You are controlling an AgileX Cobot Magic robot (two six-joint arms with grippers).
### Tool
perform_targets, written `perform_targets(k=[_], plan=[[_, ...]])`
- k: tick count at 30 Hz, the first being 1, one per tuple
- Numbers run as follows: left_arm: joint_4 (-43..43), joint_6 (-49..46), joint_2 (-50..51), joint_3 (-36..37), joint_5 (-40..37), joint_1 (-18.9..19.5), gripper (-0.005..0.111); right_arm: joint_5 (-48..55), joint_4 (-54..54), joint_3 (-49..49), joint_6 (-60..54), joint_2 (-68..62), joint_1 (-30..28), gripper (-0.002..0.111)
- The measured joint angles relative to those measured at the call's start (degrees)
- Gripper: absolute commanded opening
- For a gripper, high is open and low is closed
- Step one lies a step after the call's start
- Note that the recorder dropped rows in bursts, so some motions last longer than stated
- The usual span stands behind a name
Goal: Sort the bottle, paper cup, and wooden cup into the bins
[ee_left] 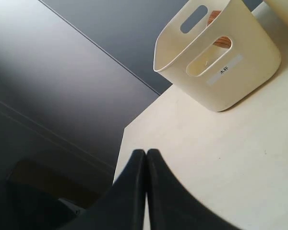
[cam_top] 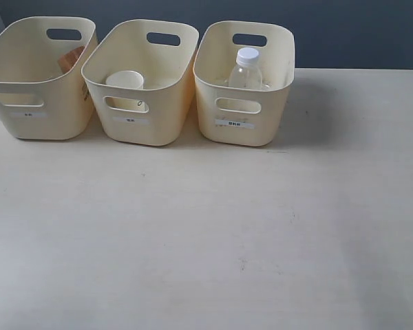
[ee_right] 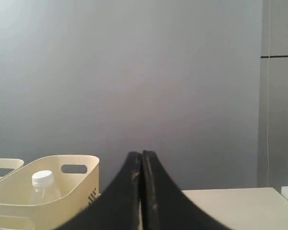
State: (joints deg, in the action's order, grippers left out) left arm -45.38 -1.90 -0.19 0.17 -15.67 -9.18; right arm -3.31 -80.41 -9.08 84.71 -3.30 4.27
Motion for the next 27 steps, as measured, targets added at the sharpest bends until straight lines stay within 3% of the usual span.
perform_targets(k=[5,7,12,13,15,17,27], plan=[[0.0,0.0,0.0,0.0,0.0,0.0,0.0,-0.59,1.46,2.34,-0.75,2.93,0.0,-0.001],[0.0,0.0,0.0,0.0,0.0,0.0,0.0,0.91,9.72,2.43,-8.36,2.96,0.0,-0.001],[0.0,0.0,0.0,0.0,0.0,0.0,0.0,8.88,56.95,2.23,-57.47,3.06,0.0,-0.001],[0.0,0.0,0.0,0.0,0.0,0.0,0.0,10.96,73.51,2.23,-75.02,3.06,0.0,-0.001],[0.0,0.0,0.0,0.0,0.0,0.0,0.0,12.96,88.23,2.23,-90.28,3.06,0.0,-0.001],[0.0,0.0,0.0,0.0,0.0,0.0,0.0,13.53,89.39,2.23,-91.82,3.06,0.0,-0.001],[0.0,0.0,0.0,0.0,0.0,0.0,0.0,7.25,75.15,8.89,-77.83,3.06,0.0,-0.001]])
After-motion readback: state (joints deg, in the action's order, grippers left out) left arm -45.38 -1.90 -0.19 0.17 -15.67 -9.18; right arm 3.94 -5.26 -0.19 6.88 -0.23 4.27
